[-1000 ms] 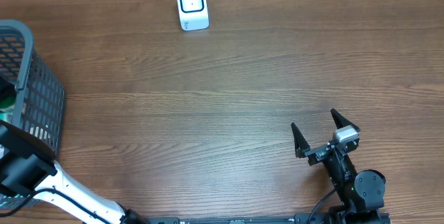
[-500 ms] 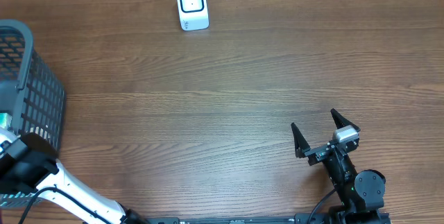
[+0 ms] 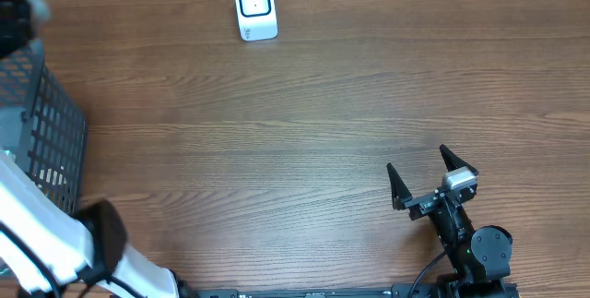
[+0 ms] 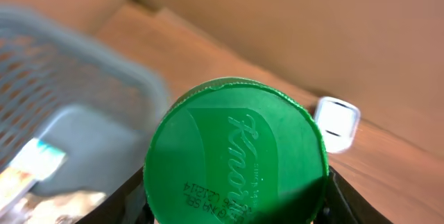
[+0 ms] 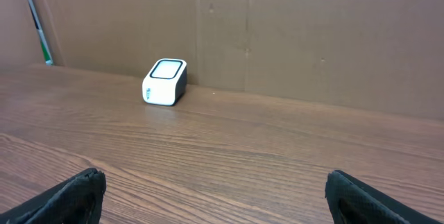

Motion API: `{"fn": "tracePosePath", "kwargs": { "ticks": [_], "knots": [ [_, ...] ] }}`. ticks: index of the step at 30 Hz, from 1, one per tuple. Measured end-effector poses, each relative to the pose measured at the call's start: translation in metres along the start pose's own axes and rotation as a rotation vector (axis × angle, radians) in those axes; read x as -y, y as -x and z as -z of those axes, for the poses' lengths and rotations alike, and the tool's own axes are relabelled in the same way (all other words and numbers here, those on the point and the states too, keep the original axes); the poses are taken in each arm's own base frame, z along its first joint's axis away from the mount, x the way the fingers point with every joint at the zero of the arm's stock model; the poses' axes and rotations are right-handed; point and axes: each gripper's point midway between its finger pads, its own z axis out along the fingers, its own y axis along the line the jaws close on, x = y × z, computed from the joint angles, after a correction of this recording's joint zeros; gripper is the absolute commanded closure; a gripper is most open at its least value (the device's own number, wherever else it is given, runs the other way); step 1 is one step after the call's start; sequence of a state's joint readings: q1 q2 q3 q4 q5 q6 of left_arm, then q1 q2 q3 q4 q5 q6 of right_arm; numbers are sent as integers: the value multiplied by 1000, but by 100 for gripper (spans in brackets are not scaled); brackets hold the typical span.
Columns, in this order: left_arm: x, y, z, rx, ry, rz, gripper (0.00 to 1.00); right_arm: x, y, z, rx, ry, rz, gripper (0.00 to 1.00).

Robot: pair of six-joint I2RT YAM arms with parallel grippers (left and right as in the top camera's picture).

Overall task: Scan the item barcode
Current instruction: 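Carry the jar with the left gripper and set it near the scanner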

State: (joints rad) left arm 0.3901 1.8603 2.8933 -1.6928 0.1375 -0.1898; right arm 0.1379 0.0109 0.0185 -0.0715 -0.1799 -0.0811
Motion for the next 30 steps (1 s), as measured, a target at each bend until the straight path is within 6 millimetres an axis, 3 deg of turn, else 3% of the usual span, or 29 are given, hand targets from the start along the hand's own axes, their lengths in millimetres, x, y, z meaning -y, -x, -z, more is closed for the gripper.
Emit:
{"fn": "tracePosePath", "kwargs": {
  "ticks": [4, 6, 9, 12, 17, 20, 30],
  "knots": [
    [81, -20, 34, 15, -206, -138, 64, 0, 0, 0, 0, 0, 0, 0],
    [102, -29, 37, -3, -258, -178, 64, 0, 0, 0, 0, 0, 0, 0],
    [133, -54, 30, -83, -318, -244, 64, 0, 0, 0, 0, 0, 0, 0],
    [163, -96, 11, -238, -360, -323, 64, 0, 0, 0, 0, 0, 0, 0],
    [174, -154, -27, -455, -314, -398, 64, 0, 0, 0, 0, 0, 0, 0],
    [171, -200, -64, -608, -254, -441, 65, 0, 0, 0, 0, 0, 0, 0],
    [166, -318, -164, -760, -192, -470, 65, 0, 0, 0, 0, 0, 0, 0]
  ]
}}
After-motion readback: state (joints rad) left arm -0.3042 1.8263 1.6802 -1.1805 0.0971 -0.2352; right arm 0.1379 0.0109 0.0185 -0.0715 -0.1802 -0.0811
